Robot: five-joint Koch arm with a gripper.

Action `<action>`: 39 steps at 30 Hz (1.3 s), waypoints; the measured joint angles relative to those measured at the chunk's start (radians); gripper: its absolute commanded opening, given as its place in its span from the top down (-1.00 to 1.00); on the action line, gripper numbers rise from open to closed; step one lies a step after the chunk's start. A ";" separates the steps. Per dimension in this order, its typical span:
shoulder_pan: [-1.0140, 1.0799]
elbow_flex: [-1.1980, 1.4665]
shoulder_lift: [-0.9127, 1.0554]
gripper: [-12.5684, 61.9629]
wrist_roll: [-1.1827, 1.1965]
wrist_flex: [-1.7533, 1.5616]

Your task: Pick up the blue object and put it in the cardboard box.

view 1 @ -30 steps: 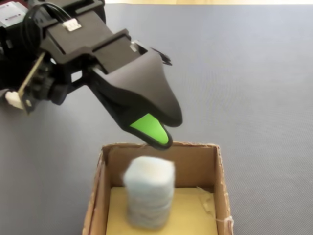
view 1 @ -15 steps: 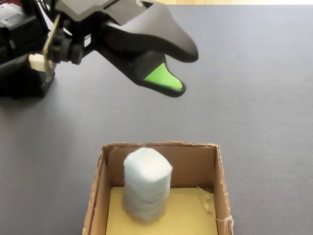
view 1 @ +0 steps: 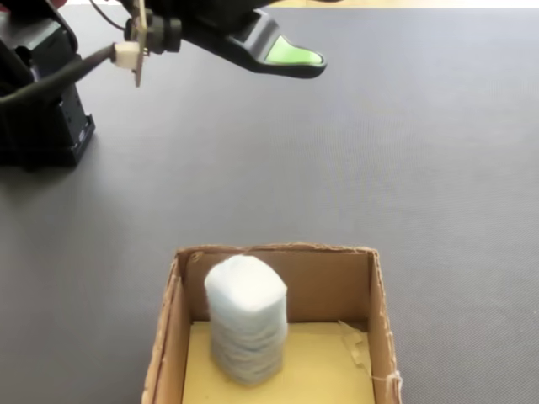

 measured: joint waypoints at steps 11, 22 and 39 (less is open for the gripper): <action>-0.222 0.241 0.143 -0.25 0.003 0.000; -0.258 0.446 0.147 -0.25 0.005 -0.002; -0.256 0.589 0.147 -0.25 0.055 -0.014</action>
